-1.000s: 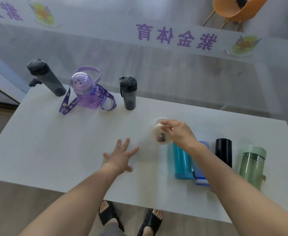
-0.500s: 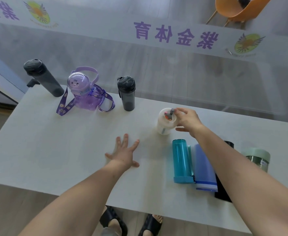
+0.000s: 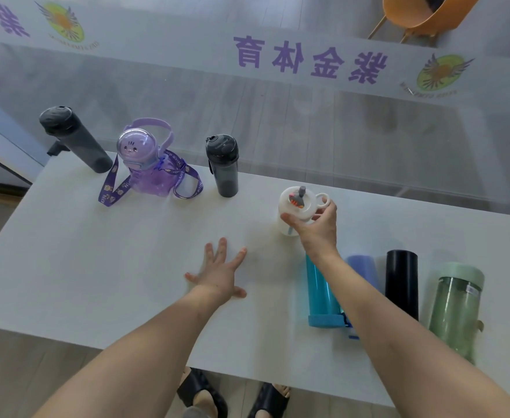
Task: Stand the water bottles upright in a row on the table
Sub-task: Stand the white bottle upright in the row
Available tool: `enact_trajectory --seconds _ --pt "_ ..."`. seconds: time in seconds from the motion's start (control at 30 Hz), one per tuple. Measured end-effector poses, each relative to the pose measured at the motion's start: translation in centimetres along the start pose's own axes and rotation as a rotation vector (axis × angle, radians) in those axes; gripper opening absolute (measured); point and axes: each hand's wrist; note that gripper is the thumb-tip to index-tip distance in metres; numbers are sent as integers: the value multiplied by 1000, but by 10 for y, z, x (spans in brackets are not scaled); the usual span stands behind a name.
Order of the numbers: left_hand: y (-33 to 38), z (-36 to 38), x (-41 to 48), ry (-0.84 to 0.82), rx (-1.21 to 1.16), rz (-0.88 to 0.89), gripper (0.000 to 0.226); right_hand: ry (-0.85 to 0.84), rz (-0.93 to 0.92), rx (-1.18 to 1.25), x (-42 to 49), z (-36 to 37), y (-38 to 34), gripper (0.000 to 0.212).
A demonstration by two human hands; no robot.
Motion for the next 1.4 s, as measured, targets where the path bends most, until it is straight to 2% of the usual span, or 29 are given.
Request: enact_trajectory --seconds 0.1,0.2,0.3,0.37,0.43,0.57,0.73,1.4 --pt "1 -1 -2 0 2 -2 111 -120 0 34 12 -10 1 84" --pt "3 -3 -4 -4 13 1 110 -263 -7 64 21 -18 -2 62" --pt "8 -9 -4 14 51 -9 105 -324 -31 60 23 -18 -8 61" --pt "9 -15 -1 58 23 -26 101 -318 -30 60 21 -13 -11 74" --pt "8 -20 4 68 -5 -33 109 -259 -42 43 18 -8 -10 87" --pt "5 -21 12 16 -39 -34 119 -187 -94 10 23 3 -6 77" --pt "6 -22 12 6 -52 -44 119 -211 -148 -27 35 15 -20 71" --pt "8 -23 11 -3 -68 -42 117 -292 -161 -21 64 22 -38 67"
Point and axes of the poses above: each hand's wrist, its own x-axis towards the middle knuckle, its own z-axis out of the palm, y = z × x, and after that the axes turned 9 degrees about z, right-handed
